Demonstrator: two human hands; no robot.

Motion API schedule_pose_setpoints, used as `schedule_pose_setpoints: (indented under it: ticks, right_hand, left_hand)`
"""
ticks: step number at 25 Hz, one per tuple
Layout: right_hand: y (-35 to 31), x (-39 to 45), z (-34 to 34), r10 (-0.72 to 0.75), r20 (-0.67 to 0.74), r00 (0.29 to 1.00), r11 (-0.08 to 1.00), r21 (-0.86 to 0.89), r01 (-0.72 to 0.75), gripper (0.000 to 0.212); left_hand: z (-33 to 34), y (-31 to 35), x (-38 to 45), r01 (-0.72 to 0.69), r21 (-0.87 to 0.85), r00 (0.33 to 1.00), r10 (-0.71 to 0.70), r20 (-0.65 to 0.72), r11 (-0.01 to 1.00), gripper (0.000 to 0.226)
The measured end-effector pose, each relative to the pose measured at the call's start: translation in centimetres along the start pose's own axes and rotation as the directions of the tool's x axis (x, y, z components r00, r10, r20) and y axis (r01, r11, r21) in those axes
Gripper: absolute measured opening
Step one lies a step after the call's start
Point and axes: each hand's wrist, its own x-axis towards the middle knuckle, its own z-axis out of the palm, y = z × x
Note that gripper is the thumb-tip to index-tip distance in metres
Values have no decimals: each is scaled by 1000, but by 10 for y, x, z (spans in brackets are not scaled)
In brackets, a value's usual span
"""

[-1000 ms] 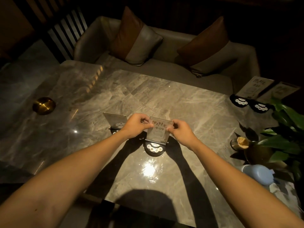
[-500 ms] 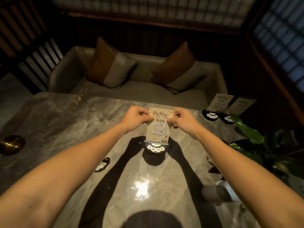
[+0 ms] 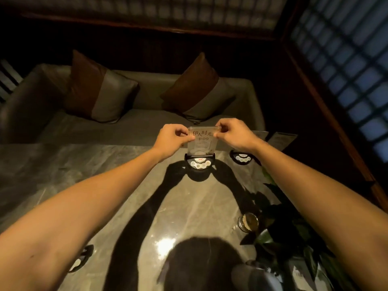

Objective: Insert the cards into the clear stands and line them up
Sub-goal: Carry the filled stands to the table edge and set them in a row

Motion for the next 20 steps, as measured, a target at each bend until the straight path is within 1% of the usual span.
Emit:
schedule_pose_setpoints:
  ticks: [4, 7, 9, 11, 12, 14, 20]
  right_hand:
    - [43, 34, -15, 27, 1, 1000, 991, -133, -27, 3]
    - [75, 56, -18, 26, -2, 1000, 977, -211, -26, 6]
    - [94, 67, -18, 31, -6, 999, 974, -223, -32, 9]
    - [113, 74, -15, 40, 7, 999, 976, -214, -37, 14]
    - [121, 76, -13, 48, 20, 999, 976, -212, -43, 16]
    - [137, 79, -9, 73, 46, 996, 972, -227, -60, 16]
    - [159, 84, -5, 119, 78, 990, 971, -215, -100, 16]
  left_hand:
    - [43, -6, 44, 2, 38, 998, 1, -60, 999, 6]
    - [73, -16, 70, 14, 66, 997, -8, -81, 998, 11]
    - [87, -24, 87, 28, 72, 997, -22, -76, 997, 12]
    - [98, -34, 100, 65, 44, 996, -62, -67, 997, 8]
    - [103, -37, 105, 82, 35, 995, -80, -58, 996, 11]
    - [114, -44, 112, 105, 31, 994, -103, -47, 994, 16]
    - [130, -54, 126, 115, 60, 993, -114, -16, 992, 17]
